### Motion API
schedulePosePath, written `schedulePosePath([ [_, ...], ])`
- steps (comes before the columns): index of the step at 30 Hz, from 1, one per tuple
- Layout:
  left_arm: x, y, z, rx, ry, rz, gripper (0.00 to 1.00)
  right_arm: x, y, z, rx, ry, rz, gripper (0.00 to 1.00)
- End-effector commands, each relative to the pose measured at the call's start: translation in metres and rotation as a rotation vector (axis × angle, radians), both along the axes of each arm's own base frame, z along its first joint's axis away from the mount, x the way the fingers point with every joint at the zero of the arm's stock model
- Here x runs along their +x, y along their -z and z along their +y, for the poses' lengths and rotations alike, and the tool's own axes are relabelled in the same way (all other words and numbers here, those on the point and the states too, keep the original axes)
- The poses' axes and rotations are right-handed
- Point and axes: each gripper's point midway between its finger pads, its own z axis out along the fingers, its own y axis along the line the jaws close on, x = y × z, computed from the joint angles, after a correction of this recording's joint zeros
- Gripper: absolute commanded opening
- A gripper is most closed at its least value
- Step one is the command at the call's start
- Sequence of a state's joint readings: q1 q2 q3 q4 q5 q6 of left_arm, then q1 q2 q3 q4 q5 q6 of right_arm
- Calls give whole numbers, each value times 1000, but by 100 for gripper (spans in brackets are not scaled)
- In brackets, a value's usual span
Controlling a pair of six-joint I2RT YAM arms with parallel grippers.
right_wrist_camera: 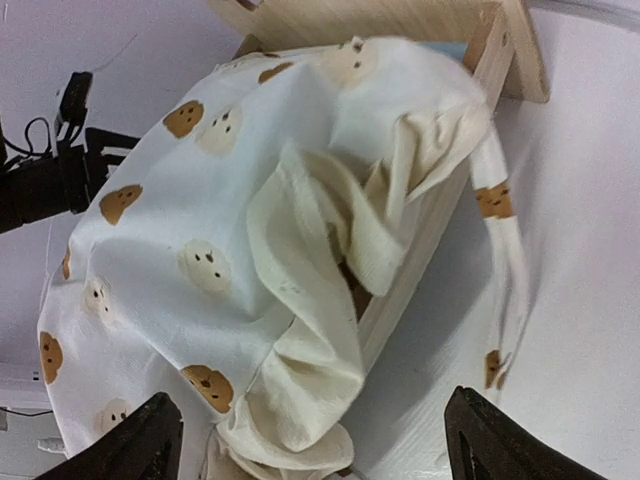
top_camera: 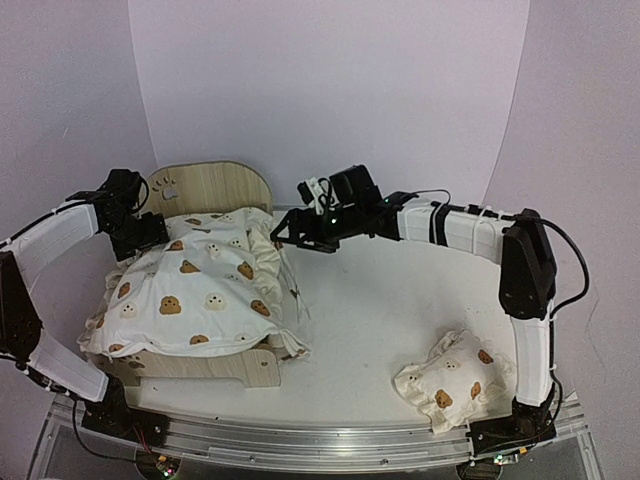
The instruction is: Set up the pet bed
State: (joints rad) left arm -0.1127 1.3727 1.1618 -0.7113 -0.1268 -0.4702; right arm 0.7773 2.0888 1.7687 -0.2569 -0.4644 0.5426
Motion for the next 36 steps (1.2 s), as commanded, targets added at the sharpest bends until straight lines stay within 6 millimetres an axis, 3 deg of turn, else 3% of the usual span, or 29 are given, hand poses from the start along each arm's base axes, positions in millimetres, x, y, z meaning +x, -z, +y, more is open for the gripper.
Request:
schedulePosePath([
  [1,26,11,-9,-23,39,-41,77,-24,-8,40,138,-19,12,85],
  [4,31,31,-1,10,7,-9,58,-29,-2,63,162,-21,-14,75],
  [6,36,32,0,8,3,-12,44,-24,0,71,173,2,-31,60],
  [10,52,14,7,61,-7,-77,10,-4,2,75,181,78,-95,26],
  [12,62,-3,12,99,-13,-114,0,6,-3,81,189,85,-134,4],
  [13,67,-15,13,109,-9,-140,0,10,-12,85,204,85,-159,0],
  [17,76,-64,17,149,-5,-247,0,15,-35,91,240,79,-208,0],
  [22,72,-102,20,168,-7,-331,0,12,-40,92,255,72,-197,0],
  [25,66,-90,24,182,-25,-316,0,14,-31,90,240,87,-191,0],
  [28,62,-53,34,207,-53,-222,0,10,-21,95,242,56,-157,0],
  [31,52,-38,48,276,-86,-163,9,-2,-15,93,228,12,-117,6],
  [34,45,-46,54,325,-88,-131,32,-14,-9,76,160,1,-111,14],
  [36,39,-58,56,337,-90,-115,56,-22,-15,61,96,-9,-133,26],
])
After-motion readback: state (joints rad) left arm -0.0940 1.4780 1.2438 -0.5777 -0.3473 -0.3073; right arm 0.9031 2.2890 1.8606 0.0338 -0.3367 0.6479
